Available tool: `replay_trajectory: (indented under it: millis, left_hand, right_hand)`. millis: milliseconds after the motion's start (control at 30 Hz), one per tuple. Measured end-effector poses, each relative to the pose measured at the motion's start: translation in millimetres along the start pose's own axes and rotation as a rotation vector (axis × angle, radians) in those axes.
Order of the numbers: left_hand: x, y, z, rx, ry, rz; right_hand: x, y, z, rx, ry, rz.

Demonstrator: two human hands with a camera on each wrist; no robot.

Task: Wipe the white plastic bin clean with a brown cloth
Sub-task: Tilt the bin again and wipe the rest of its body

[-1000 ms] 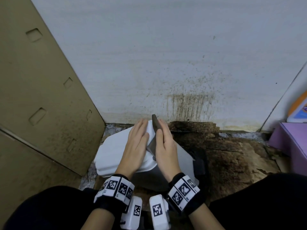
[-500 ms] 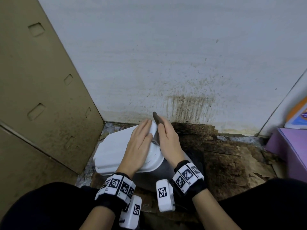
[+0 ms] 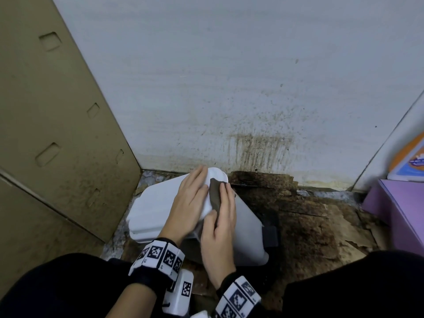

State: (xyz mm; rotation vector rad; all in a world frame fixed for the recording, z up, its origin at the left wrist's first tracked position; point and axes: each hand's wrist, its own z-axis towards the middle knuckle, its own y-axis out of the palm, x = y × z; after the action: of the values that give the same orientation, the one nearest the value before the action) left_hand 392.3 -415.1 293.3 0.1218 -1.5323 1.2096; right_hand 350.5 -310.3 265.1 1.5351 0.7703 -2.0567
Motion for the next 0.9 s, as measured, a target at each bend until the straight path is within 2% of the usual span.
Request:
replay_trajectory:
  millis: [167, 367, 500, 667, 767, 900]
  left_hand:
    - [-1.0, -3.2, 2.1, -0.018, 0.019, 0.022]
    - [-1.5, -1.6, 0.5, 0.0, 0.007, -0.014]
    - [2.1, 3.8, 0.5, -0.009, 0.008, -0.016]
    - [4.9, 9.3, 2.7, -0.014, 0.013, -0.038]
    - [7.0, 13.2, 2.7, -0.023, 0.02, -0.022]
    - [2.8, 11.4, 6.0, -0.017, 0.023, -0.01]
  right_hand:
    - [-2.9, -8.5, 19.2, -0.125, 0.014, -0.025]
    - [-5.8, -28.3, 86.4, -0.381, 0.116, -0.095]
    - [0.6, -36.5, 117.8, -0.431, 0.183, -0.072]
    - [11.7, -45.4, 112.2, -0.394, 0.178, 0.044]
    - [6.6, -48.2, 94.2, -0.296, 0.13, 0.091]
    - [6.6, -39.2, 57.4, -0.168, 0.072, 0.014]
